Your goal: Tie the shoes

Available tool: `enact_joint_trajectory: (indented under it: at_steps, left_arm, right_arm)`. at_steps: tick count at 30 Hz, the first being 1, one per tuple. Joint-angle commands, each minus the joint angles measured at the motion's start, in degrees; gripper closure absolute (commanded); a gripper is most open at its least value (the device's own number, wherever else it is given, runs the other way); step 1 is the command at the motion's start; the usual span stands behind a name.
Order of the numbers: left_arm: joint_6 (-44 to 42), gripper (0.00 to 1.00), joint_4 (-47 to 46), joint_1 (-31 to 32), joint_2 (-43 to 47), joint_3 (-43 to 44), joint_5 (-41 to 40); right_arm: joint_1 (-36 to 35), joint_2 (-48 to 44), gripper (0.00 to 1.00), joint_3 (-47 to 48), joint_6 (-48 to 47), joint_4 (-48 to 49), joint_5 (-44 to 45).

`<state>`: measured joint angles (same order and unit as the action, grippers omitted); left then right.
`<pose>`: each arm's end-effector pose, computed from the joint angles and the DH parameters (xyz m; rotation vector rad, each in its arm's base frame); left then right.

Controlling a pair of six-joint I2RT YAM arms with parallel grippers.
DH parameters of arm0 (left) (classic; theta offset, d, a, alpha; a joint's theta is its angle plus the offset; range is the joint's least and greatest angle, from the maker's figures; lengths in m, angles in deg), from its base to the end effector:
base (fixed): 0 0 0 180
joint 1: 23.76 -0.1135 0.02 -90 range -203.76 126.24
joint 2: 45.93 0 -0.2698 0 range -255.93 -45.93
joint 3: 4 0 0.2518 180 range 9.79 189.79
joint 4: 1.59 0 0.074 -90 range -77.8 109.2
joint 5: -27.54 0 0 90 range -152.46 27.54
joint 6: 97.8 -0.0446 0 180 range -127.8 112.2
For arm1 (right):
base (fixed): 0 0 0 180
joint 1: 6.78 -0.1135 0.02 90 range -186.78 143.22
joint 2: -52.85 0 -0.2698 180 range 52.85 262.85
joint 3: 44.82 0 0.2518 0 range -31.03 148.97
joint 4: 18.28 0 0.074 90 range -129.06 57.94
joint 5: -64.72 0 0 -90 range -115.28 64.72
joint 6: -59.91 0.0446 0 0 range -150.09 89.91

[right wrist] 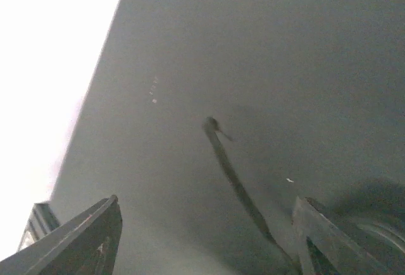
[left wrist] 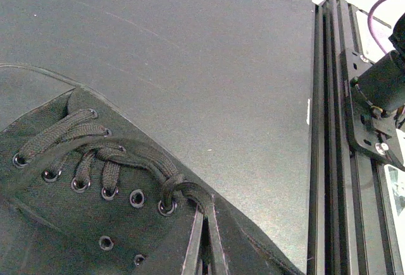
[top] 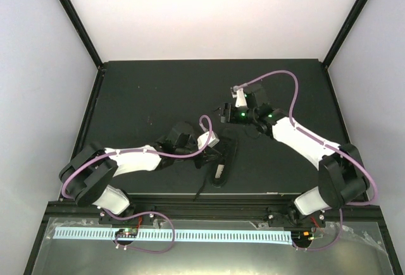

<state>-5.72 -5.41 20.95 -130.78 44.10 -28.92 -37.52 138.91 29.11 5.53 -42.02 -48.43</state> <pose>0.1894 -0.2221 0.1711 1.1416 1.9288 -1.0893 0.2840 0.1893 0.2624 -0.1453 2.3530 1.0576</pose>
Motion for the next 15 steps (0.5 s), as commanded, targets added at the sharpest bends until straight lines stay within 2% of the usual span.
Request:
enact_joint_trajectory:
  at_steps: [1,4,9,12,15]
  left_arm:
    - [-1.3,0.98,-1.5,0.3,-0.5,0.9,-0.3]
    - [-0.7,0.98,-0.6,0.3,-1.0,1.8,-0.3]
    - [2.3,0.98,1.2,0.3,-2.1,3.6,0.8]
    - [4.5,0.98,4.0,0.3,-3.3,6.3,1.9]
    - [6.8,0.98,6.2,0.3,-4.0,8.6,2.6]
  right_arm:
    - [2.4,-6.8,0.21,-6.5,-2.5,-2.0,3.4]
    - [5.3,-13.3,0.16,-17.4,-2.4,3.5,1.3]
    - [5.0,-28.2,0.14,-35.4,-4.0,18.0,-3.5]
    - [1.1,-37.3,0.12,-42.4,-6.2,20.8,-0.5]
    - [-4.3,-42.0,0.12,-45.4,-7.6,20.7,4.4]
